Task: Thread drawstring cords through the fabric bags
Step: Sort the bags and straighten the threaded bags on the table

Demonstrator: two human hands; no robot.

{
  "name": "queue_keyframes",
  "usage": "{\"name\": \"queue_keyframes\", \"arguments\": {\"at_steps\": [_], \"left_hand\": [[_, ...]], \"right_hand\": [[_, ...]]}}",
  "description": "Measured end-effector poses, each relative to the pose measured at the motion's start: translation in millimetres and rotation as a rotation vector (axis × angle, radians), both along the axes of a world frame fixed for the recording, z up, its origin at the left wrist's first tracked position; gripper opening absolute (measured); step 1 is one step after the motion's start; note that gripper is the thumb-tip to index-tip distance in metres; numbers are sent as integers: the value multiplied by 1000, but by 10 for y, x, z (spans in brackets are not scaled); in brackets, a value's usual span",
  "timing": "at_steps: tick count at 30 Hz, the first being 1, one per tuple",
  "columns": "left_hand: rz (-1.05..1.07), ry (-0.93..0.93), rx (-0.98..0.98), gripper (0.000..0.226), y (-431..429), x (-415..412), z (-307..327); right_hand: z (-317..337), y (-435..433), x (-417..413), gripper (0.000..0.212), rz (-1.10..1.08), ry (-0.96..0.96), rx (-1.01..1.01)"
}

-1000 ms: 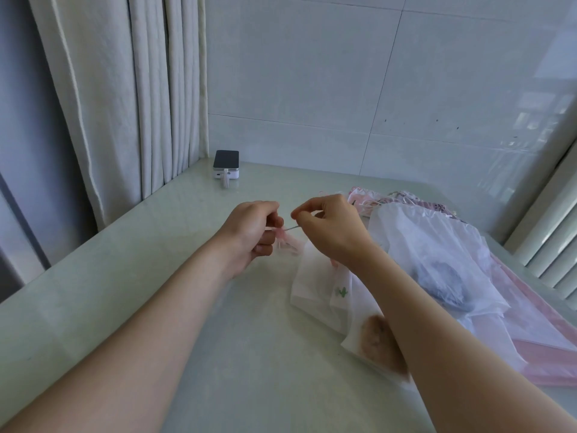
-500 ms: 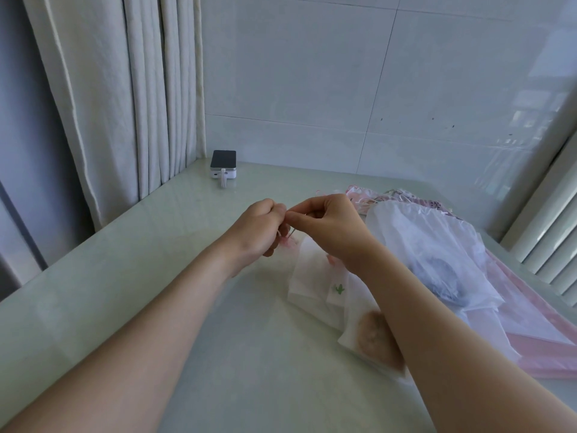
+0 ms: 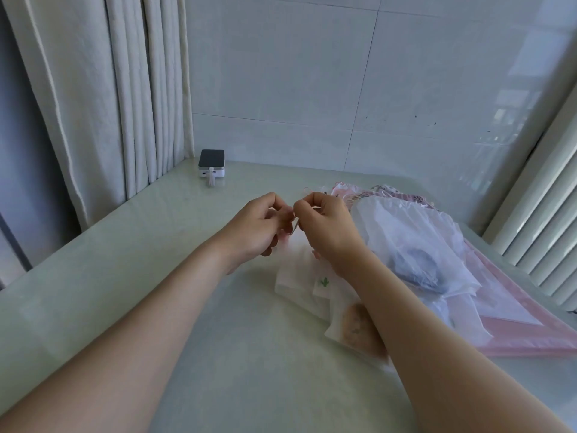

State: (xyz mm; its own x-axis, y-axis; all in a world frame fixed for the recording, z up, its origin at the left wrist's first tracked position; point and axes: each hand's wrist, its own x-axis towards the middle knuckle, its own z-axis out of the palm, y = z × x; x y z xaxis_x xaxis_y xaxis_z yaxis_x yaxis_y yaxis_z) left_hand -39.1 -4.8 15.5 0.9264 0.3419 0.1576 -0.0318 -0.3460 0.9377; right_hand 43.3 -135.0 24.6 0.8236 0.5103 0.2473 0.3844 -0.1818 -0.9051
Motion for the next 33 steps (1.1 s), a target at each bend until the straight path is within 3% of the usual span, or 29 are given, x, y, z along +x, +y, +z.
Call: {"name": "queue_keyframes", "arguments": {"at_steps": [5,13,15,25,33], "left_hand": [[-11,-30,-62,19,16,-34,-1],[109,23,-89,23,69,33,12],[106,20,-111,23,106,22,17],[-4,118,254,12,38,-90,45],[-33,94,315,12,-24,-120,81]], "right_hand": [[-20,-24,59,24,6,159,70],[-25,-33,87,13,6,188,83],[-11,-45,91,19,20,167,131],[-26,-60,108,14,68,87,270],[-61,-55,140,11,62,104,221]]}}
